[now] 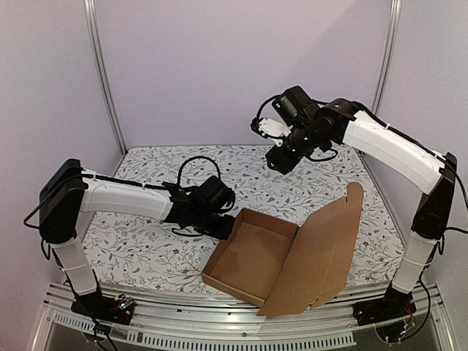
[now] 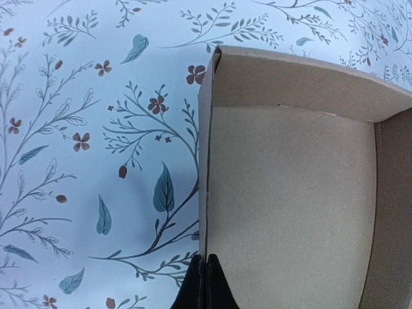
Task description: Fold the paper box
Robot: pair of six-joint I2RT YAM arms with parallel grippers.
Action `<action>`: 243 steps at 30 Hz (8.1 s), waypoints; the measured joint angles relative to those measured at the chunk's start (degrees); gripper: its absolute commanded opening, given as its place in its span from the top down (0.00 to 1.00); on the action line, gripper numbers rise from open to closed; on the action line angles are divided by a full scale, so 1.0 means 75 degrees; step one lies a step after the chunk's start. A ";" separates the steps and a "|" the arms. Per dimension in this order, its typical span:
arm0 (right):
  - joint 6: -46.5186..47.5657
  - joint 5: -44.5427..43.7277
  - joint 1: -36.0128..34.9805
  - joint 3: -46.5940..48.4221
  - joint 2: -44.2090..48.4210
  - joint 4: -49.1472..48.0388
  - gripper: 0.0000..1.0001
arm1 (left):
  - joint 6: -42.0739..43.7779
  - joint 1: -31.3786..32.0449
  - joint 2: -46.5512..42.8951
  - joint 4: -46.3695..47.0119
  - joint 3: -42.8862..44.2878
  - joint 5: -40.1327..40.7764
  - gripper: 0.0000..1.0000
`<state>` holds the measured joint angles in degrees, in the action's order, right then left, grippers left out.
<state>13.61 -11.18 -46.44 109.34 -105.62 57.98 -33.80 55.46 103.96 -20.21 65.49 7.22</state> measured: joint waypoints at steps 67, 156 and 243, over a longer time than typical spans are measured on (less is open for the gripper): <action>-0.5257 0.2200 0.0868 -0.6854 0.4264 -0.5412 0.40 | -0.5074 -0.0032 -0.1349 0.2072 -0.2390 0.1361 1.00; -0.5601 0.1195 -0.1629 -0.8559 0.3523 -0.2221 0.63 | 0.2157 -0.1970 0.1040 -0.0105 0.4651 0.0236 0.59; -0.6140 0.3028 -0.2022 -0.9751 0.4406 -0.4415 0.73 | 0.0947 -0.3949 0.0898 0.1373 -0.0379 -0.3978 0.90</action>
<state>-32.45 11.53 -61.60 36.21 -72.58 24.86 -26.70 25.85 110.69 -9.91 62.65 -22.61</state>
